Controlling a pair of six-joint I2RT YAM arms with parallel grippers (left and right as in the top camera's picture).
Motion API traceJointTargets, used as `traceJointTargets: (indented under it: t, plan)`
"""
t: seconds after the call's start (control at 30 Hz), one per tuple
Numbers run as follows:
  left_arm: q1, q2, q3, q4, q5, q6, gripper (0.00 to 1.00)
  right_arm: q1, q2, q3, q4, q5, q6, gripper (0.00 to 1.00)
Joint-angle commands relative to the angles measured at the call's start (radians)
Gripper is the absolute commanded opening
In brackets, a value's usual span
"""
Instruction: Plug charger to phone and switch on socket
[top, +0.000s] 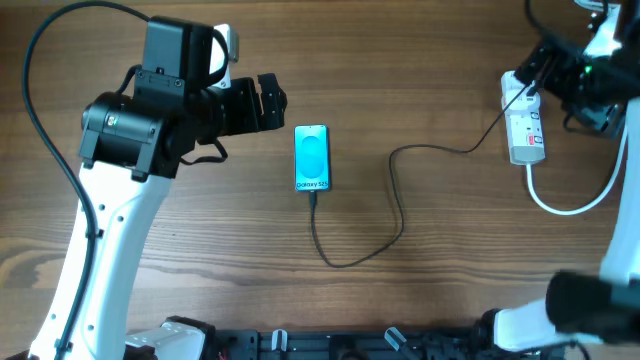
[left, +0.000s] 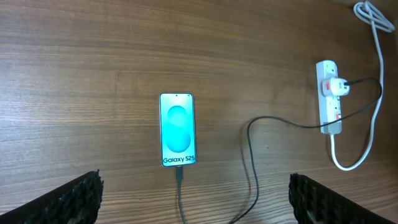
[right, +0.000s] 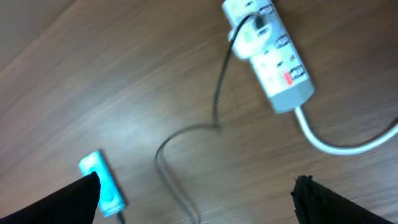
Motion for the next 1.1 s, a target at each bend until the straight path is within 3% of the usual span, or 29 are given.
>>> traceJointTargets:
  t: [0.0, 0.1, 0.27, 0.43, 0.57, 0.8, 1.07]
  plan:
    - [0.0, 0.002, -0.003, -0.001, -0.01, 0.002, 1.0, -0.077, 0.1, 0.023, 0.076, 0.139, -0.026, 1.0]
    - [0.0, 0.002, -0.003, -0.001, -0.01, 0.002, 1.0, -0.113, 0.154, 0.023, 0.113, 0.179, -0.038, 1.0]
    - [0.0, 0.002, -0.003, -0.001, -0.01, 0.002, 1.0, -0.124, 0.215, 0.008, 0.122, 0.05, -0.261, 1.0]
    - [0.0, 0.002, -0.003, -0.001, -0.01, 0.002, 1.0, -0.203, 0.227, 0.008, 0.134, 0.135, 0.008, 1.0]
    - [0.0, 0.002, -0.003, -0.001, -0.01, 0.002, 1.0, -0.277, 0.227, -0.02, 0.145, 0.135, 0.102, 1.0]
    - [0.0, 0.002, -0.003, -0.001, -0.01, 0.002, 1.0, -0.301, 0.227, -0.17, 0.31, 0.113, 0.105, 1.0]
    - [0.0, 0.002, -0.003, -0.001, -0.01, 0.002, 1.0, -0.297, 0.296, -0.185, 0.385, 0.097, 0.105, 1.0]
